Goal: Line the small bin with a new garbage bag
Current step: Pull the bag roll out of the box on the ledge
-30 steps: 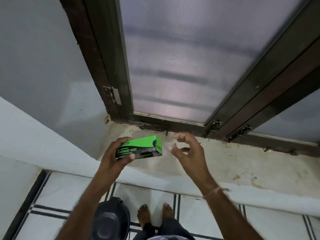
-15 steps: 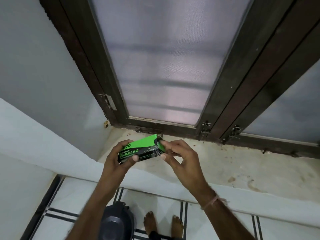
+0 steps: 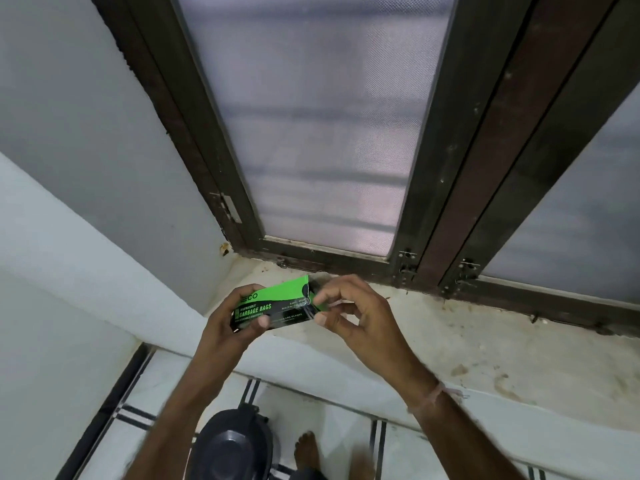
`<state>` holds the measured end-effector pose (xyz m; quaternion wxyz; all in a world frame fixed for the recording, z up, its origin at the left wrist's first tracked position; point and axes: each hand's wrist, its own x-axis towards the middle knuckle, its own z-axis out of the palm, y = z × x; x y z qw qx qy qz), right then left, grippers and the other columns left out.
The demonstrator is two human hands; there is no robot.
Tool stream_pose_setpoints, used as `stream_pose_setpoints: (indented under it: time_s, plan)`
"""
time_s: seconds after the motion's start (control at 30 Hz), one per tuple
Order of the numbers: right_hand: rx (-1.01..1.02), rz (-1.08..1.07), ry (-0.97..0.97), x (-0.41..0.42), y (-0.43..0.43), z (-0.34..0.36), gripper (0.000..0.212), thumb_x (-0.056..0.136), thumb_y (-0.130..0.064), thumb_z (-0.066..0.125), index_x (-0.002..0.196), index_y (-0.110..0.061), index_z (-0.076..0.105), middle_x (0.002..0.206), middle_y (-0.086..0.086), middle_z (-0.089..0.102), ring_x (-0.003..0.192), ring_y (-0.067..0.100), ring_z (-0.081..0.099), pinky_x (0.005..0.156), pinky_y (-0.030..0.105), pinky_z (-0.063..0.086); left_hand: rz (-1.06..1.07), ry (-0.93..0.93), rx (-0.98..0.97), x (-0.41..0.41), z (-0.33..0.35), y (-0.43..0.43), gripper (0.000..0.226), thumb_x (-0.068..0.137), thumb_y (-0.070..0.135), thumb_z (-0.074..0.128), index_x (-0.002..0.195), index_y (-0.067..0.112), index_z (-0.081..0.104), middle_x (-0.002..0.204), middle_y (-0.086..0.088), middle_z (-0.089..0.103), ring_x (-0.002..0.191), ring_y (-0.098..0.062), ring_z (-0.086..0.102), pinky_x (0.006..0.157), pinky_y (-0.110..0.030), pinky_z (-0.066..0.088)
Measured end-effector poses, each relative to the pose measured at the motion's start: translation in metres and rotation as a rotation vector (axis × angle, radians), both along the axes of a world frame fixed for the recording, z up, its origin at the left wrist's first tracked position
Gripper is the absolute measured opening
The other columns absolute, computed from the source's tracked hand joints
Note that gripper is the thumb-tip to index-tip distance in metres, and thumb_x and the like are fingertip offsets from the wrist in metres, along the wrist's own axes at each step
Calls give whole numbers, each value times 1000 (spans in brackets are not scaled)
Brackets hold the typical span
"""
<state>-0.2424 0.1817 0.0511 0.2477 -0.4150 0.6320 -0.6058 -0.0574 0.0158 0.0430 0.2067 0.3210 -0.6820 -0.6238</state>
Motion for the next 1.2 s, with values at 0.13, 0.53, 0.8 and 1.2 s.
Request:
stream_pose_setpoints:
  time_s: [0.13,0.53,0.8,1.2]
  plan:
    - [64,69,11,-3,3,-3,42,89,-20,79,130,-24,70,123,-6,63,104,11,64,85,24,55,-20,-1,-2,4,2,5,54,81,36,79,131,23,63,120,-4,71,109,-18,66,86,-26,57]
    - [-52,16,-207,11,17,-8,14,98,-18,70,97,-6,77,96,5,76,88,18,70,83,35,57,33,-12,9,7,5,20,44,82,28,75,125,23,65,112,0,73,98,-6,67,84,-20,56]
    - [17,-67,-135,10,13,-5,54,79,-17,90,128,-25,69,85,-14,66,79,7,61,76,17,50,-25,-17,20,0,2,25,64,74,49,78,130,22,63,119,-4,72,105,-18,68,89,-24,57]
    - [21,-94,66,-12,20,0,26,89,-3,77,112,-14,81,99,-10,75,86,6,70,73,19,56,-203,-55,59,-5,5,12,54,85,38,74,133,19,60,122,-11,68,111,-25,64,98,-36,55]
